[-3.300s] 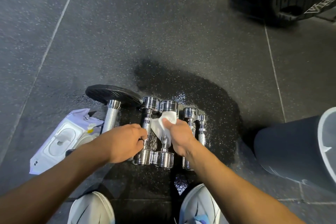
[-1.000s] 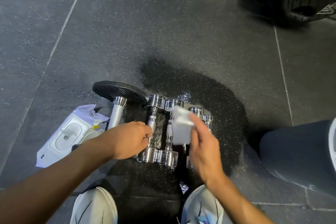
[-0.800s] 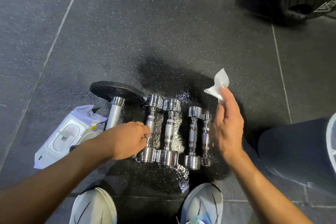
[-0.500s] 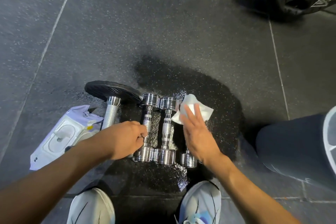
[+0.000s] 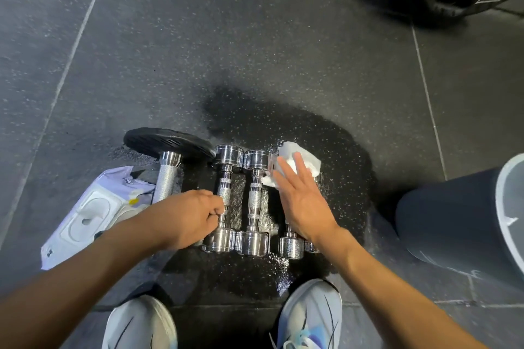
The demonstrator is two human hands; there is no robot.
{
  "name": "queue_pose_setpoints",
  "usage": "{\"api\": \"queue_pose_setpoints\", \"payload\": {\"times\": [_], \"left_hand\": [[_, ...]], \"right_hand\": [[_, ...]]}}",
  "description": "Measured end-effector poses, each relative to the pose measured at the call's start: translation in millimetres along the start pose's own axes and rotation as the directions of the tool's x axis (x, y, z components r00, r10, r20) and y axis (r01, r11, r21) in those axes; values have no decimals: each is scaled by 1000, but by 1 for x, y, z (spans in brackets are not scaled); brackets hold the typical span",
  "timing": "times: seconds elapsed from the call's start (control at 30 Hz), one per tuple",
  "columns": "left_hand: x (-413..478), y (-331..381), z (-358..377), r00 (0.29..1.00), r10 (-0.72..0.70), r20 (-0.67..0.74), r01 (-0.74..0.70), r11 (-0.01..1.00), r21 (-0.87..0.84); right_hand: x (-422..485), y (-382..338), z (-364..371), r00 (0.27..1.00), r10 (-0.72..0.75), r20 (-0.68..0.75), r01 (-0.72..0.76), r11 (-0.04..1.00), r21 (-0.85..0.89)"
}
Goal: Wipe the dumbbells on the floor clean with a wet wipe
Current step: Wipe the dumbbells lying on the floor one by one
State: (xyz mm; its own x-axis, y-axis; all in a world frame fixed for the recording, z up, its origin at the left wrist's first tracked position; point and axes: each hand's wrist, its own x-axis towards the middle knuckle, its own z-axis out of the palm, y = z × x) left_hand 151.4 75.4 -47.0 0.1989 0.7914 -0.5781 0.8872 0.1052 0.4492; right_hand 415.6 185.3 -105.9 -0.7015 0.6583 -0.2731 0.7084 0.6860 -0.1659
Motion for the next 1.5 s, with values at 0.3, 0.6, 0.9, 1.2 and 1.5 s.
{"api": "queue_pose_setpoints", "payload": {"times": [0.3,0.6,0.9,1.2,1.5], "left_hand": [[-1,-2,-1,1000,19,-24,-19,1000,12],[-4,4,-5,975,82,-209,-35,975,219],[31,50,-69,912,401,-82,-332,842,425],[123,95,-90,903,395,168,-412,688,597],[124,102,-53,921,308,236,-388,701,598]], "right_hand": [[-73,-38,4,977,15,211,-92,928,361],[-66,-36,-26,932,281,-230,-208,932,297],[-49,-2,-55,565,702,-433,-204,628,751],[-69,-43,-15,924,298,238,-366,867,337],[-138,-63,1,982,131,136,-133,991,6]]}}
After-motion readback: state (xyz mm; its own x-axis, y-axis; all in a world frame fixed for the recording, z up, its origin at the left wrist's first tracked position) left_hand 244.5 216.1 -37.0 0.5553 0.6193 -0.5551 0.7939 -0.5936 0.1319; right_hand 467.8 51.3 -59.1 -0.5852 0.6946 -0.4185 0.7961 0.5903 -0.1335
